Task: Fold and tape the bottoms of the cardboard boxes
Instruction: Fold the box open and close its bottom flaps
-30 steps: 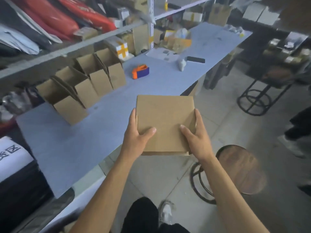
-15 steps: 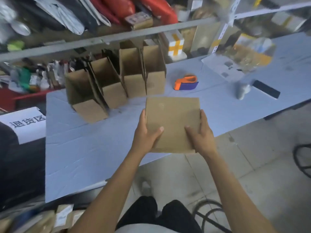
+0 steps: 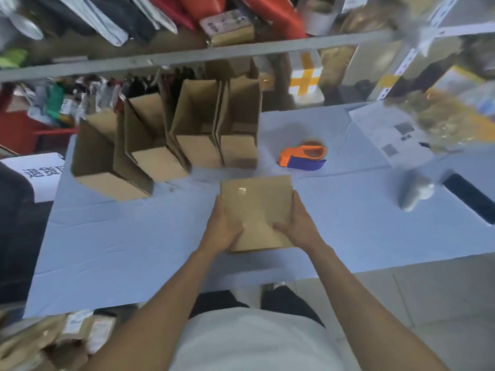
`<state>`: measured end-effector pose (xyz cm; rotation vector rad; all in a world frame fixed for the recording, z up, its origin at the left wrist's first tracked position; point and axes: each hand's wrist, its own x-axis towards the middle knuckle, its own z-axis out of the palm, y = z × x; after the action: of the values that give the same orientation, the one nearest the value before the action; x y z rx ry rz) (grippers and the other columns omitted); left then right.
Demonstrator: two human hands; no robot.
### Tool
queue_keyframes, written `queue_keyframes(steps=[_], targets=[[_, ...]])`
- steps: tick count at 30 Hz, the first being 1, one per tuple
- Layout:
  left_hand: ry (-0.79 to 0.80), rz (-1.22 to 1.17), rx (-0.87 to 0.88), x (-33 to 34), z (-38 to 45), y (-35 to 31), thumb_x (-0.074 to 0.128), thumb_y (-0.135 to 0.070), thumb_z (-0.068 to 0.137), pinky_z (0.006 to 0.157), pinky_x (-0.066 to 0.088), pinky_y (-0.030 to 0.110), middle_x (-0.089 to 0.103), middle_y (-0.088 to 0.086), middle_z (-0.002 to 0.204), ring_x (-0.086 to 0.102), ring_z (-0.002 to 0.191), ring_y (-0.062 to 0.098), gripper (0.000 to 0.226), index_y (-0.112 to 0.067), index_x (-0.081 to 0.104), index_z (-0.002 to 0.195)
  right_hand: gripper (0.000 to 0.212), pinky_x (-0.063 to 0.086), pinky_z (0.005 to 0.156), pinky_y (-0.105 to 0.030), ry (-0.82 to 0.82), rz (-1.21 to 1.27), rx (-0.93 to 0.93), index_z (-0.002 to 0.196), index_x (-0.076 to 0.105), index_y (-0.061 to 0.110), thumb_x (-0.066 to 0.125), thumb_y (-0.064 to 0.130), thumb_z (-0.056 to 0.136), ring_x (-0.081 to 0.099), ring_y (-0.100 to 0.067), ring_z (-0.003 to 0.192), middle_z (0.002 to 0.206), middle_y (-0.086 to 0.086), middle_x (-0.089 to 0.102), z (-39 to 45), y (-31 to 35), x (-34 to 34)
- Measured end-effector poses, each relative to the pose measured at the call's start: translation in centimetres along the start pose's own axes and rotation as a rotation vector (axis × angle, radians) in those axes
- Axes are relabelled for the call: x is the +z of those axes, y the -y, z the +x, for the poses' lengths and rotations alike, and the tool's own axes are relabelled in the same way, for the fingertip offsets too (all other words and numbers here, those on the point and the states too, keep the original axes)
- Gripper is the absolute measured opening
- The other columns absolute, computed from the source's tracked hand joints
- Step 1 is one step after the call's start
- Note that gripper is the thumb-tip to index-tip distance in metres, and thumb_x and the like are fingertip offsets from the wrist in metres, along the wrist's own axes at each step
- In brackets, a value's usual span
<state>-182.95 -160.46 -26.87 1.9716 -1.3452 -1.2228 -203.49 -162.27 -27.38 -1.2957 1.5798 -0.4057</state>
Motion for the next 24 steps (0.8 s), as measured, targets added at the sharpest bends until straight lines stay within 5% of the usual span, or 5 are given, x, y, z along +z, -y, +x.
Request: queue_keyframes(steps=[2, 5, 14, 18, 24], targets=[[-0.017, 0.060, -0.059, 0.5, 0.1, -0.2, 0.063, -0.008, 0.086, 0.085, 0.033, 0.001, 0.039, -0.007, 0.126, 0.044, 0.119, 0.017, 0.076, -0.010, 0.020, 0.148, 0.116, 0.034, 0.096, -0.025, 0.092, -0.024, 0.018, 0.155, -0.009, 0.027, 0.078, 0.040, 0.079, 0.041, -0.023, 0.136, 0.154, 0.003, 0.033, 1.2, -0.8, -0.5], [-0.031, 0.340, -0.008, 0.9, 1.4, -1.1, 0.060, -0.021, 0.086, 0.120, 0.007, 0.029, 0.003, 0.011, 0.162, 0.005, 0.149, 0.026, 0.092, -0.012, 0.001, 0.155, 0.116, 0.033, 0.095, -0.023, 0.141, -0.034, 0.029, 0.154, -0.013, 0.028, 0.077, 0.039, 0.081, 0.041, -0.022, 0.135, 0.155, 0.003, 0.032, 2.4, -1.4, -1.0], [0.207, 0.679, 0.265, 1.0, 7.5, -5.9, 0.062, -0.049, 0.087, 0.108, 0.032, 0.042, 0.042, 0.012, 0.147, 0.039, 0.132, 0.033, 0.088, -0.023, 0.014, 0.156, 0.099, 0.049, 0.094, -0.043, 0.124, -0.237, 0.028, 0.149, 0.024, 0.041, 0.077, 0.057, 0.066, 0.053, -0.027, 0.122, 0.136, 0.004, 0.056, 5.3, -0.7, -2.7], [0.168, 0.610, 0.180, 0.2, 6.7, -3.9, 0.064, -0.050, 0.085, 0.105, 0.036, 0.046, 0.035, 0.017, 0.145, 0.039, 0.126, 0.038, 0.091, -0.028, 0.010, 0.155, 0.068, 0.054, 0.079, -0.042, -0.029, -0.208, 0.057, 0.118, 0.055, 0.036, 0.069, 0.065, 0.058, 0.061, -0.020, 0.098, 0.102, 0.012, 0.065, 5.2, -0.8, -2.7], [0.313, 0.673, 0.073, -0.1, 6.5, -3.7, 0.076, -0.046, 0.076, 0.104, 0.039, 0.053, 0.006, 0.014, 0.156, 0.031, 0.131, 0.046, 0.113, -0.050, -0.011, 0.149, 0.069, 0.049, 0.083, -0.038, -0.081, -0.265, 0.025, 0.130, 0.053, 0.022, 0.079, 0.050, 0.072, 0.058, -0.027, 0.109, 0.116, -0.003, 0.062, 6.0, -0.5, -2.6]])
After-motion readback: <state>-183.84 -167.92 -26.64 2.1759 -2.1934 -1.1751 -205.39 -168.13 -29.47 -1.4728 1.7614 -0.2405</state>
